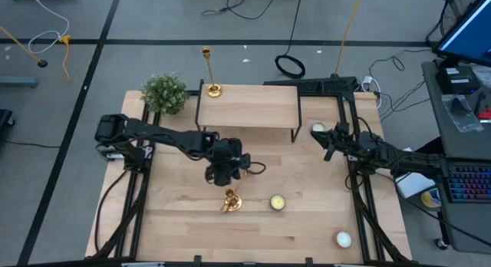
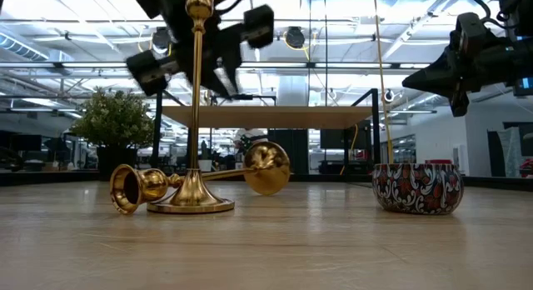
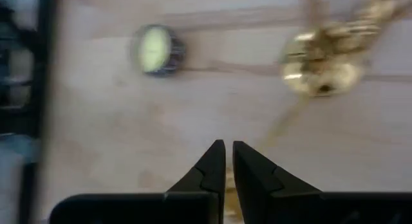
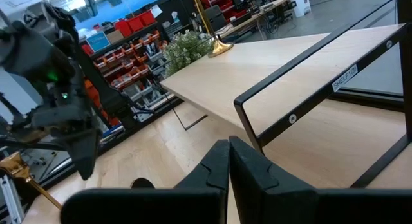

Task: Pick & Place candle stick holders
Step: Put the bottom gold candle holder on the shelf

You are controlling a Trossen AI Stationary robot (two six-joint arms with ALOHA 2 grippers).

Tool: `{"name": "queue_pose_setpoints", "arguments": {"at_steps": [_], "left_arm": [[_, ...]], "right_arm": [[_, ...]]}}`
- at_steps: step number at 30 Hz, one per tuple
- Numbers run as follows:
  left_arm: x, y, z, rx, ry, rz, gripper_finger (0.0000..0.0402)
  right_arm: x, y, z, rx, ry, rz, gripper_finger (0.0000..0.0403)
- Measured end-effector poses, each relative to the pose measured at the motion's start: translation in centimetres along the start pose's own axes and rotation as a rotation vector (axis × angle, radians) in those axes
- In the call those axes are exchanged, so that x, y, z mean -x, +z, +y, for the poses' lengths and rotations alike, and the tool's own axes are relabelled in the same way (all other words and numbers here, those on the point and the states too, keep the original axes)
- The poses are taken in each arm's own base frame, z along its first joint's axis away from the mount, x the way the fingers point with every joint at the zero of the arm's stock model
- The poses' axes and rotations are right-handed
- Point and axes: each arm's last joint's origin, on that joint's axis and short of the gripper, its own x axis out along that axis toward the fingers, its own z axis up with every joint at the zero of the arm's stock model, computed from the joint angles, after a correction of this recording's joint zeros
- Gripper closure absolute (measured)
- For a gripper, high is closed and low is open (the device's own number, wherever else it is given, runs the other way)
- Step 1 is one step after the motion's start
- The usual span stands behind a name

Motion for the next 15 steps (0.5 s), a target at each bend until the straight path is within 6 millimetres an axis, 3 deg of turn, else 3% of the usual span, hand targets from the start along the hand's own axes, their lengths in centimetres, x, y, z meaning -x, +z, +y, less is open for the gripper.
{"name": "queue_pose_setpoints", "arguments": {"at_steps": [15], "left_arm": [[-3.1,-0.9,-0.2,-0.092,-0.030,-0.004,0.0371]], "right_arm": [[-0.1,-0.3,-0.1,-0.013,-0.018,0.034,0.0399]]}}
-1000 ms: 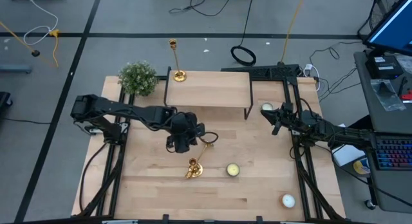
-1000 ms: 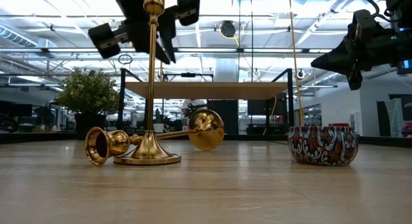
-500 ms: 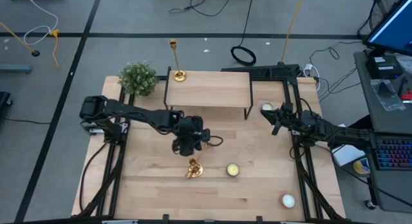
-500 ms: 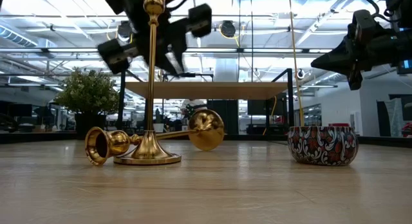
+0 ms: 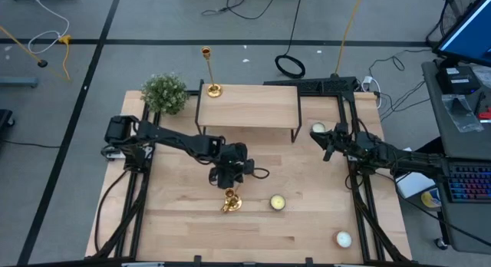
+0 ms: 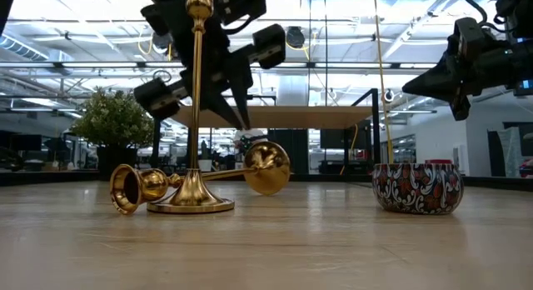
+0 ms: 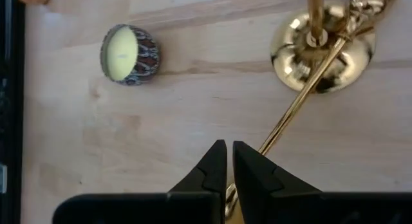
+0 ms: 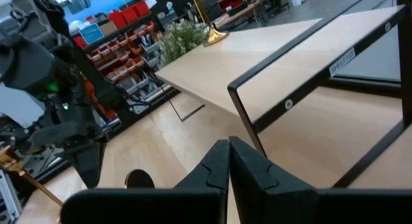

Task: Pick & Place candle stick holders
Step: Put the bottom gold candle holder on the shelf

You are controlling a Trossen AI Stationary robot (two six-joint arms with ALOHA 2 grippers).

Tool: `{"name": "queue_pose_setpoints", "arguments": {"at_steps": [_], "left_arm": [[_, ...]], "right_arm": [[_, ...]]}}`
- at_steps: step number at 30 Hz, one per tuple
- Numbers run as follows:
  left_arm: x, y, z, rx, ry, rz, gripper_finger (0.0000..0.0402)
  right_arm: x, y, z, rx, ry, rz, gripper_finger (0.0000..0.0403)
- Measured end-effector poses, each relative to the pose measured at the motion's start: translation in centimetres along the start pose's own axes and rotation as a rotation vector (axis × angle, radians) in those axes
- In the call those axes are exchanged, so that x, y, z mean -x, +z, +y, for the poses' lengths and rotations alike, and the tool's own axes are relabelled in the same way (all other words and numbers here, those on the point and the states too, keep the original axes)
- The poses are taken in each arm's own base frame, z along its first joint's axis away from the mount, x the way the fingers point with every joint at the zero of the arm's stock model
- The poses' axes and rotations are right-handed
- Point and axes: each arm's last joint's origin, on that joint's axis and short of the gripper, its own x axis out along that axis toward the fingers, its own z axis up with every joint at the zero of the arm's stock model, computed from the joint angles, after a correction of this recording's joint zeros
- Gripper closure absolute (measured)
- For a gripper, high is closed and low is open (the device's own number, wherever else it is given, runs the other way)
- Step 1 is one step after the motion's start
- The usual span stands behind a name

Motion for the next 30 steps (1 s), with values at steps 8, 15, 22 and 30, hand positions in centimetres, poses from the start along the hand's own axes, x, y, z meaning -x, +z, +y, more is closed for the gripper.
{"name": "queue_pose_setpoints", "arguments": {"at_steps": [8,15,22,30], "left_arm": [[-2.0,-0.8,-0.5,-0.149,-0.039,0.032,0.0371],[-2.3,-1.3,-0.5,-0.224,-0.041,0.121,0.0371],[-2.3,-1.3,-0.5,-0.223,-0.042,0.121,0.0371],[-2.3,-1.2,-0.5,-0.174,-0.039,0.101,0.0371]], "right_arm": [[0.0,0.0,0.0,-0.002,-0.001,0.001,0.0399],[0.0,0.0,0.0,-0.002,0.000,0.001,0.0399],[0.0,0.0,0.0,-0.001,0.000,0.001,0.0399],[0.0,0.0,0.0,0.000,0.000,0.001,0.0399]]}}
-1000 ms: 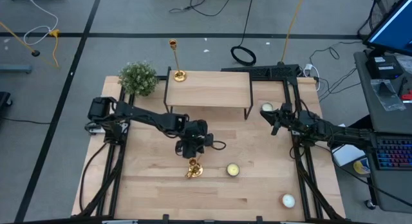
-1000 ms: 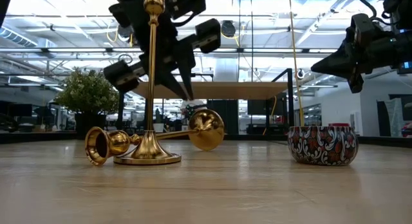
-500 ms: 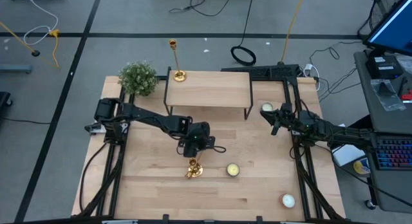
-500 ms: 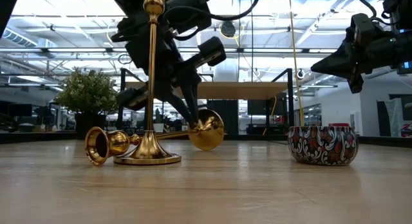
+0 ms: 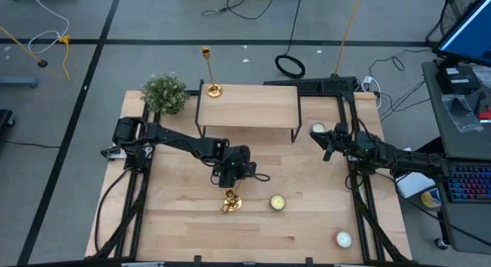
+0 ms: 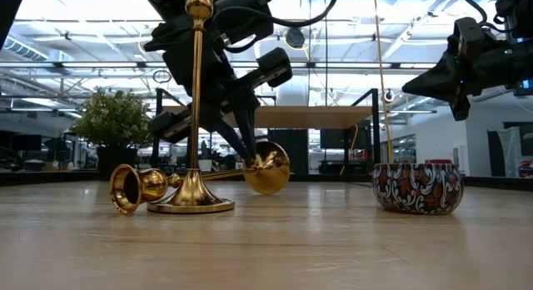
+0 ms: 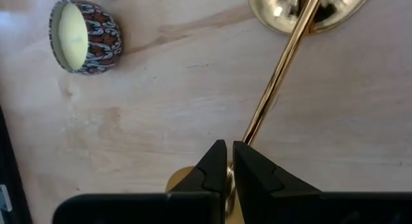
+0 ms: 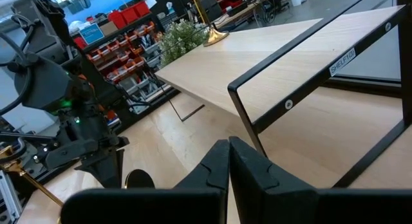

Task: Pick & Place candle stick holders
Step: Put the bottom gold candle holder on the shelf

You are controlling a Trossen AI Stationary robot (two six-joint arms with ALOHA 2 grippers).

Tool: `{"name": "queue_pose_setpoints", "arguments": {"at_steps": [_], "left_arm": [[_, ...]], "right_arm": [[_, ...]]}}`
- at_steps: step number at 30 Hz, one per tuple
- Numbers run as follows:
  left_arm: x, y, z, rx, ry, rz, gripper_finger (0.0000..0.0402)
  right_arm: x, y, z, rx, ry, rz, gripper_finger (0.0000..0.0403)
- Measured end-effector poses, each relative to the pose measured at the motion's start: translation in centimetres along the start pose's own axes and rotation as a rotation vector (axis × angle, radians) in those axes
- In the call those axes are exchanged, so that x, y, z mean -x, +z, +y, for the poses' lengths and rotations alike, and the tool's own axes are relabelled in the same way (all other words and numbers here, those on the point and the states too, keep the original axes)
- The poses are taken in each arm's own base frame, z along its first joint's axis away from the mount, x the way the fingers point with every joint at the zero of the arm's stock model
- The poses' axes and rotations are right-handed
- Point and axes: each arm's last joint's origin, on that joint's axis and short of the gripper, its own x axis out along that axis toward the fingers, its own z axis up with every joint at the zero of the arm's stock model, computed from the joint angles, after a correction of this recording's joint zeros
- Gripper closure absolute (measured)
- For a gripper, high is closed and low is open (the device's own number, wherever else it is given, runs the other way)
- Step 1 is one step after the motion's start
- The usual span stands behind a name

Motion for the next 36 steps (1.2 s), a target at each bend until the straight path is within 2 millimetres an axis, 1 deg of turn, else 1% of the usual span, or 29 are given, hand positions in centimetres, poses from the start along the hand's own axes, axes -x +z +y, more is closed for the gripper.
{"name": "queue_pose_setpoints", "arguments": {"at_steps": [15,23,26,29,36], "left_arm": [[0.00,0.08,-0.10,0.026,-0.008,-0.023,0.0370],[0.03,0.05,0.28,0.141,0.029,-0.025,0.0368],[0.03,0.04,0.36,0.175,0.036,-0.025,0.0355],[0.05,0.04,0.39,0.190,0.039,-0.025,0.0331],[0.04,-0.12,0.26,0.168,0.027,0.036,0.0277]], "right_arm": [[0.00,0.00,0.00,-0.006,0.000,0.000,0.0399],[0.00,0.00,0.00,-0.006,0.000,0.000,0.0399],[0.00,0.00,0.00,-0.006,0.001,-0.001,0.0399],[0.00,0.00,0.00,-0.007,0.000,-0.001,0.0399],[0.00,0.00,0.00,-0.008,0.000,0.000,0.0399]]}}
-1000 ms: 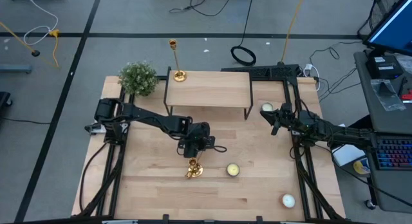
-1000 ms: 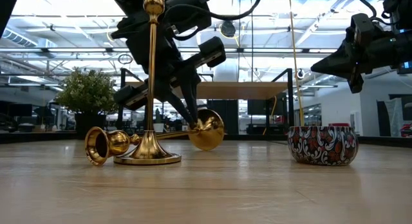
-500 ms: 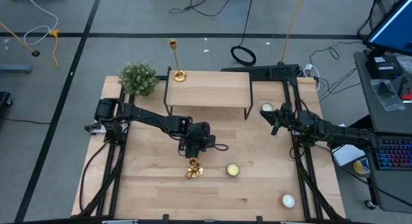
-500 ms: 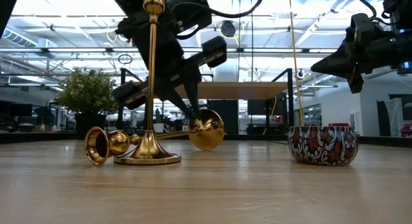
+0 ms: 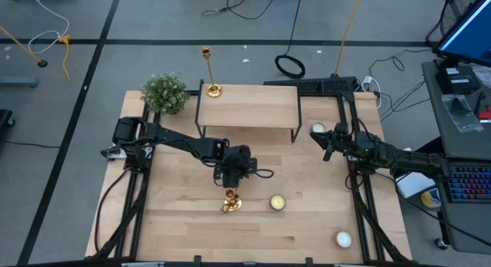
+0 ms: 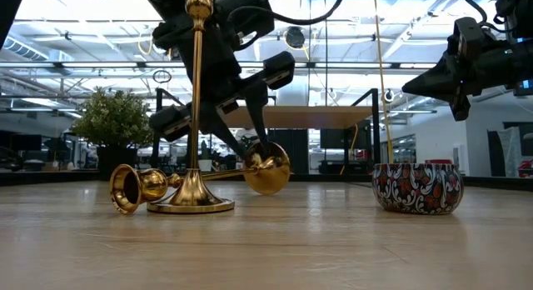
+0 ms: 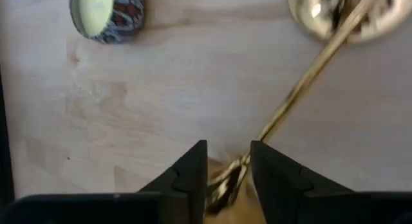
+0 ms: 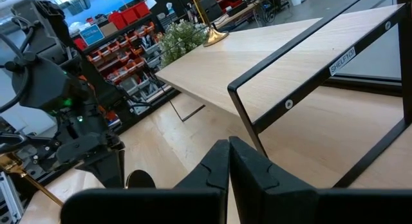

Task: Pick & Place candle stick holders
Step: Put the bottom gold candle holder on the shelf

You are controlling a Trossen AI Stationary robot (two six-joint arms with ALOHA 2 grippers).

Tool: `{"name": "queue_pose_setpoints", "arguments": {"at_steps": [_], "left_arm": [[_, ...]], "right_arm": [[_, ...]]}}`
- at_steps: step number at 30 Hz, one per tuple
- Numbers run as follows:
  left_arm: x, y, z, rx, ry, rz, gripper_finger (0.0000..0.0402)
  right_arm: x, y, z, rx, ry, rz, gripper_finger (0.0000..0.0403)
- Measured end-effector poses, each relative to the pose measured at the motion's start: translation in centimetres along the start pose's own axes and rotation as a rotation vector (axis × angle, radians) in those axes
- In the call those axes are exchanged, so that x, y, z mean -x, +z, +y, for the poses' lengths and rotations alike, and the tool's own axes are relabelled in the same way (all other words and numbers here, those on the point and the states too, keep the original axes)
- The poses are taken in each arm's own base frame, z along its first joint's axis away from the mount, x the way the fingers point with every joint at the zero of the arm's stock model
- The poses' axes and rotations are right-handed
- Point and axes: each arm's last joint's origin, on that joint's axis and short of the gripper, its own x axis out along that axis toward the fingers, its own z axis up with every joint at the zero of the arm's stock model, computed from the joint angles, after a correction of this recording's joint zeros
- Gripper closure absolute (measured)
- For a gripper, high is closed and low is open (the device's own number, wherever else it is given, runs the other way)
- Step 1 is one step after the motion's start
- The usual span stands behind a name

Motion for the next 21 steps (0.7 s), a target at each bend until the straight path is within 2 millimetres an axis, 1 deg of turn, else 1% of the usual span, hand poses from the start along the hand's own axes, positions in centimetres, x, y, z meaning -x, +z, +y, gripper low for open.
{"name": "queue_pose_setpoints", "arguments": {"at_steps": [4,7,16,21], "left_arm": [[0.0,0.0,-0.3,-0.041,-0.034,0.000,0.0261],[0.0,0.0,-0.5,-0.066,-0.051,-0.024,0.0260],[-0.1,0.2,-0.5,-0.124,-0.050,-0.042,0.0286],[-1.0,0.1,-0.8,-0.167,-0.070,-0.061,0.0302]], "right_arm": [[0.0,0.0,0.0,0.000,0.000,0.000,0.0399],[0.0,0.0,0.0,0.000,0.000,0.000,0.0399],[0.0,0.0,0.0,0.001,0.000,0.000,0.0399],[0.0,0.0,0.0,0.001,0.000,0.000,0.0399]]}}
